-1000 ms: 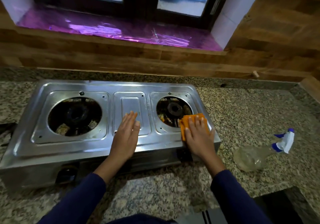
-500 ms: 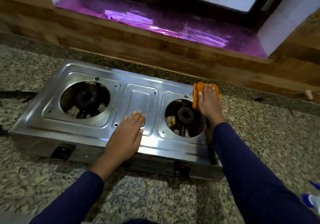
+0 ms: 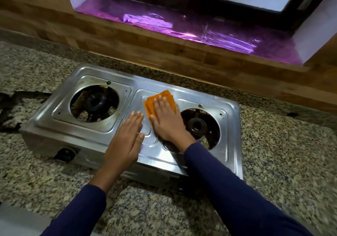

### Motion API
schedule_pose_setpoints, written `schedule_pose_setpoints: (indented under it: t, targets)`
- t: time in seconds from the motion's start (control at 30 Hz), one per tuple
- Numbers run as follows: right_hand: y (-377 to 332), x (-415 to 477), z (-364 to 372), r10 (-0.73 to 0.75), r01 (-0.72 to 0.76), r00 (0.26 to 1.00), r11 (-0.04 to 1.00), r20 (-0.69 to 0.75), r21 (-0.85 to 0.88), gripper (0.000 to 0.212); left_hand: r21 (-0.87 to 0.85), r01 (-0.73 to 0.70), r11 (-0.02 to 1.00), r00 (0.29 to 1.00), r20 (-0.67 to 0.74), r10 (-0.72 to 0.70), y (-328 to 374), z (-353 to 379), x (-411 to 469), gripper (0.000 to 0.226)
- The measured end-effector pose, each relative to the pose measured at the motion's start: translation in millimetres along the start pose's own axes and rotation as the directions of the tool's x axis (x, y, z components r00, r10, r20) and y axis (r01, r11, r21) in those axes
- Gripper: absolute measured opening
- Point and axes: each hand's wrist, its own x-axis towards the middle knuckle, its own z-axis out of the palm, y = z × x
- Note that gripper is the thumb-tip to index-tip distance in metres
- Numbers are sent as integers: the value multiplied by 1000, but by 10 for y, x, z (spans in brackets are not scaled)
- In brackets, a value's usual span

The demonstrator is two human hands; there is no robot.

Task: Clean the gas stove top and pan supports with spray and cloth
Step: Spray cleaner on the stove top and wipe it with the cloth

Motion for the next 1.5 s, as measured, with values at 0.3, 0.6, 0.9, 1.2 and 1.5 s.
schedule_pose_setpoints:
  t: [0.3, 0.6, 0.9, 1.2, 1.5]
  targets:
    - [-571, -1157, 334, -201, 206, 977, 977, -74, 64, 64, -192, 58, 980, 991, -111, -81, -78, -160, -96, 57]
    - [-894, -149, 281, -41, 43, 998, 997, -38, 58, 63, 212, 198, 957, 977, -118, -176, -897, -662, -326, 59]
    - [-860, 1208, 58, 503, -486, 849, 864, -162, 135, 64, 349, 350, 869, 937, -139, -322, -1969, -1405, -407, 69]
    - [-2019, 2297, 186, 275, -274, 962, 961, -2, 28, 64, -12, 240, 971, 968, 80, -238, -2388, -1667, -423, 74]
    - [-2811, 1815, 440, -64, 65, 997, 997, -43, 28, 62, -580, 440, 685, 894, 211, -396, -2558, -1880, -326, 60]
